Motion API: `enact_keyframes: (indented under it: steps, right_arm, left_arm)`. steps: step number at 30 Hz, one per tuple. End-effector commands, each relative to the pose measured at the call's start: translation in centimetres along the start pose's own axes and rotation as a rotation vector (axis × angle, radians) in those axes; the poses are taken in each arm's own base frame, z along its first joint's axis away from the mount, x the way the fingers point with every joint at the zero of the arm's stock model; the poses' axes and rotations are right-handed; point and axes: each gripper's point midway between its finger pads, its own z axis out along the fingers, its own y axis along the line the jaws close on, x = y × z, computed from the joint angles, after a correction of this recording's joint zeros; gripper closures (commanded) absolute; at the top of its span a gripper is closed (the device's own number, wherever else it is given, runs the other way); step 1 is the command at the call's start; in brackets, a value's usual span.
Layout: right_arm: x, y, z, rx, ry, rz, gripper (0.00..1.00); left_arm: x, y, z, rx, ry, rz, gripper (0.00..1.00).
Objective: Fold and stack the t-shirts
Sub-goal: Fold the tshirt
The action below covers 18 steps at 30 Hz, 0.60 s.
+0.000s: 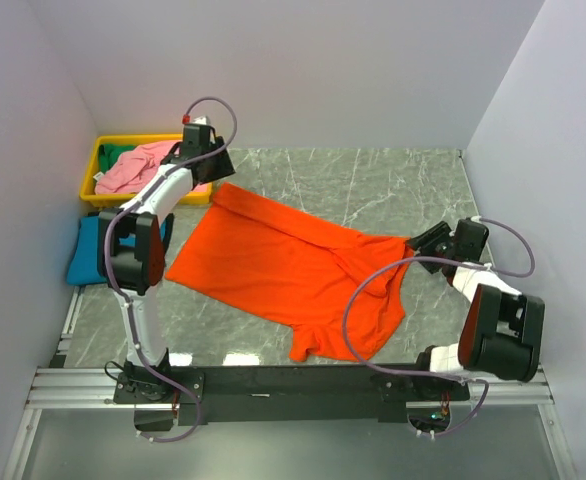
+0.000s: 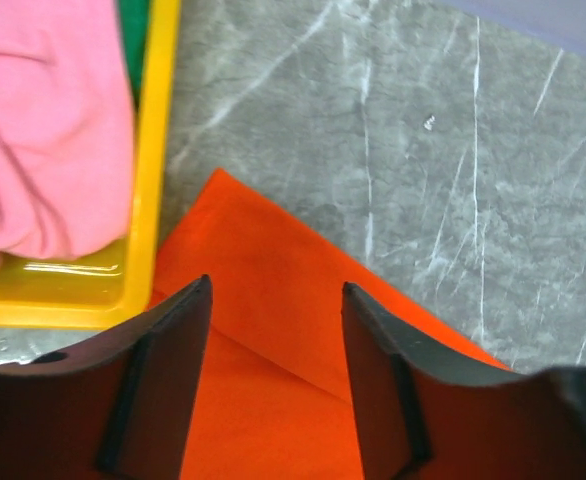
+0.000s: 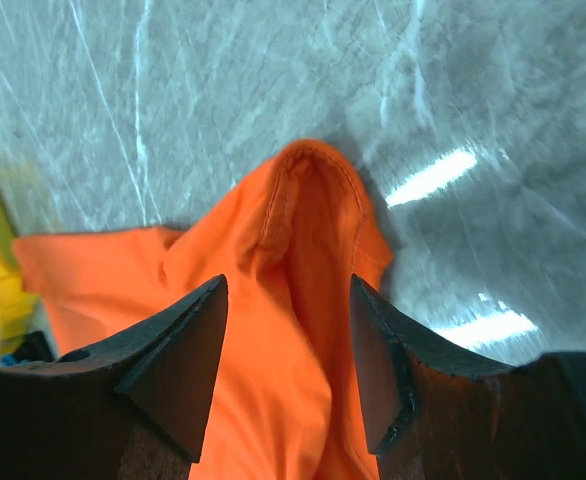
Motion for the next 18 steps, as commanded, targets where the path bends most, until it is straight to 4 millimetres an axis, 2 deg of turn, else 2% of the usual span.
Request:
enact_keyframes:
  steps: [1,5,11,18]
  right_arm:
    - [-3.3,3.6,0.7,-0.142,-0.060,0.010,0.41]
    - [-3.3,4.0,1.7,-0.169,-0.029,0.028,0.41]
    - [-2.7,3.4,3.0,-0.163,0.015,0.061,0.42]
    - [-2.4,1.5,3.9,-0.116,0.029,0.102,0.47]
  left_arm:
    - [-0.6,-1.7,0.9,0.045,-0.025,0.033,0.41]
    - [0.9,-1.8,2.7,0.048,0.016,0.044,0.46]
    - [2.9,-2.1,5.1,0.047,0.058,0.056,0.49]
    - [5.7,-0.5,6.9,0.008,0.118,0.046,0.49]
